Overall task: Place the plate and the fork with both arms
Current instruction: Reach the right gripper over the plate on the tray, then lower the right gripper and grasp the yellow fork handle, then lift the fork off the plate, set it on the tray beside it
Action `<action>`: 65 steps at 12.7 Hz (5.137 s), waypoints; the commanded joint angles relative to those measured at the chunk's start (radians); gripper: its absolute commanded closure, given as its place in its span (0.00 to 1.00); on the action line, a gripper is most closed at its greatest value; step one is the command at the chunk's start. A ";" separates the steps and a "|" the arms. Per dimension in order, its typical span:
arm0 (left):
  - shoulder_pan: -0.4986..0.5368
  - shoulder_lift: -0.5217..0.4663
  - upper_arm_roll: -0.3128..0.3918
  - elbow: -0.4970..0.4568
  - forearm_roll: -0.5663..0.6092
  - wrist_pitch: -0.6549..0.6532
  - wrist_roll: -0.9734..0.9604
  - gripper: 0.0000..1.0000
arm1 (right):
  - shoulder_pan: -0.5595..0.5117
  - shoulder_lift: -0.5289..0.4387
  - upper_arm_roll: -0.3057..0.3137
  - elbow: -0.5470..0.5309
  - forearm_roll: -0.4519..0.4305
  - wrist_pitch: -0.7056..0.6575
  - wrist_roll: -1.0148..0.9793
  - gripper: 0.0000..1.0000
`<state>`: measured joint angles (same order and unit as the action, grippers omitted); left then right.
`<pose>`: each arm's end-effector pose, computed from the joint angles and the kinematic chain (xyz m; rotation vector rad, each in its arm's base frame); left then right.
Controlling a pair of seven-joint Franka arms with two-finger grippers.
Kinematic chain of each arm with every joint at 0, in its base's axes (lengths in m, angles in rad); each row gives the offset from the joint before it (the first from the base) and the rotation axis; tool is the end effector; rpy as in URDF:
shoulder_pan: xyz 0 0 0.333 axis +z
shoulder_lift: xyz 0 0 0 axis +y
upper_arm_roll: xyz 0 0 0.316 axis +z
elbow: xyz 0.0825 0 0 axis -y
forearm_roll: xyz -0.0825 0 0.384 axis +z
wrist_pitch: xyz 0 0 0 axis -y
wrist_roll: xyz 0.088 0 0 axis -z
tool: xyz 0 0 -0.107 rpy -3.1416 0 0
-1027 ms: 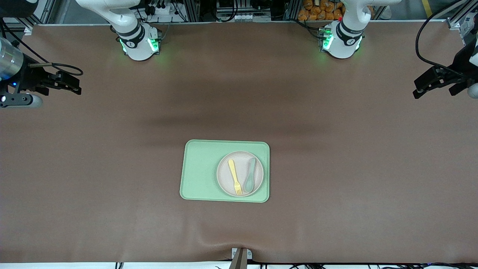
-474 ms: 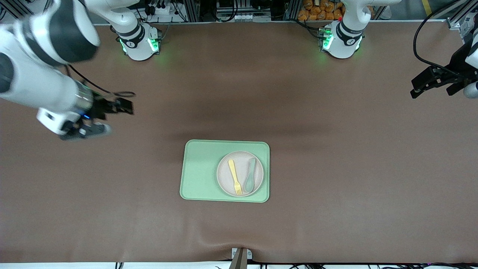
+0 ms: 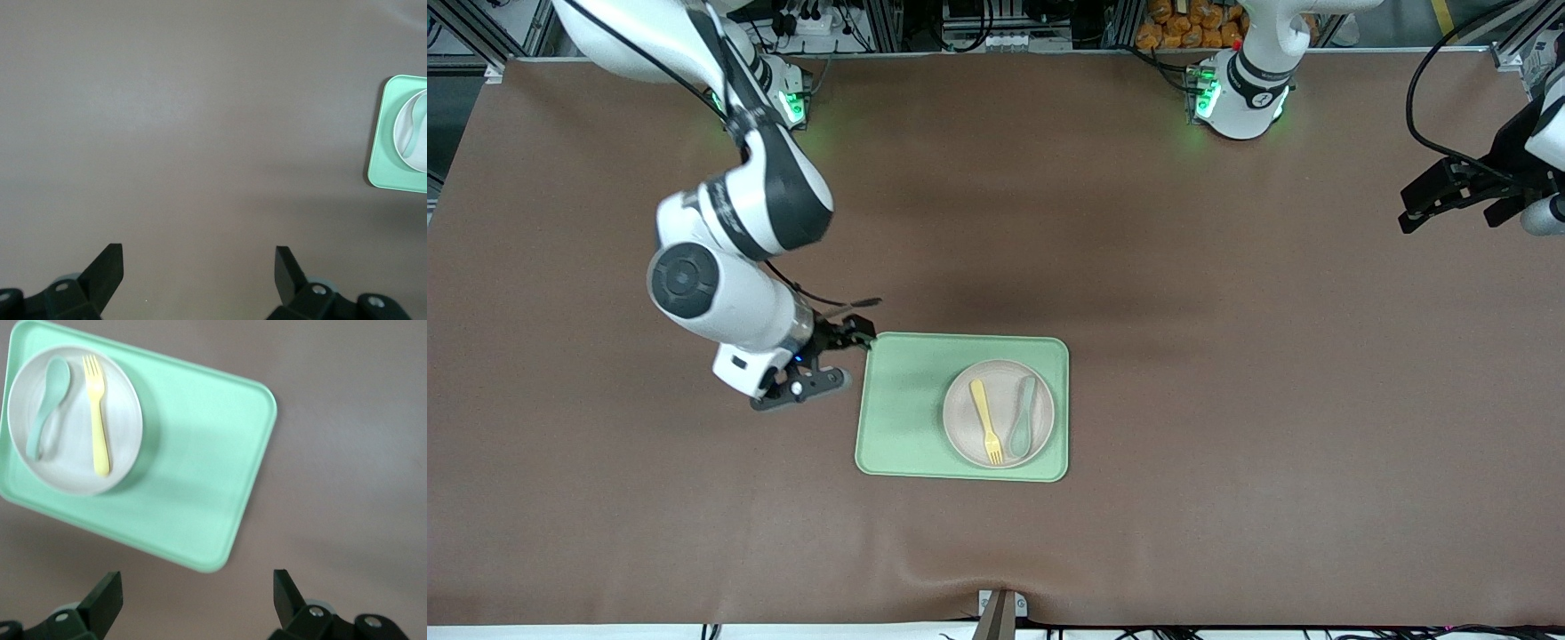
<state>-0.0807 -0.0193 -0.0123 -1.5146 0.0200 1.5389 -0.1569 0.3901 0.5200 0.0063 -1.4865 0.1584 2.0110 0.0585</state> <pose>0.5435 -0.0486 0.6587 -3.1245 -0.1015 -0.0716 0.6427 0.2784 0.3731 -2.9703 -0.4031 0.0431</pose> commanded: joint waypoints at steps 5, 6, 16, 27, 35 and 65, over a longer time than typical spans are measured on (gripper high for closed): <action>-0.007 0.013 -0.008 -0.003 0.005 0.001 -0.004 0.00 | 0.145 0.297 -0.011 0.169 0.012 0.415 0.053 0.00; -0.008 0.013 -0.008 -0.003 0.005 0.001 -0.004 0.00 | 0.176 0.342 -0.014 0.204 0.007 0.434 0.094 0.00; -0.005 0.012 -0.023 -0.004 0.003 -0.002 -0.006 0.00 | 0.317 0.497 -0.126 0.331 -0.051 0.433 0.322 0.00; -0.007 0.012 -0.024 -0.019 0.001 -0.002 -0.006 0.00 | 0.336 0.531 -0.131 0.344 -0.081 0.440 0.429 0.10; -0.007 0.010 -0.025 -0.021 0.001 -0.003 -0.006 0.00 | 0.354 0.551 -0.128 0.339 -0.181 0.434 0.431 1.00; -0.011 0.005 -0.043 -0.039 0.001 -0.006 -0.010 0.00 | 0.219 0.219 -0.146 -0.130 -0.076 0.440 0.463 0.44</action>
<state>-0.0916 -0.0049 -0.0520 -1.5493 0.0200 1.5391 -0.1580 0.6194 0.7843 -0.1476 -1.5656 0.0749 2.4548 0.5198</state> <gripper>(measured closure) 0.000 0.797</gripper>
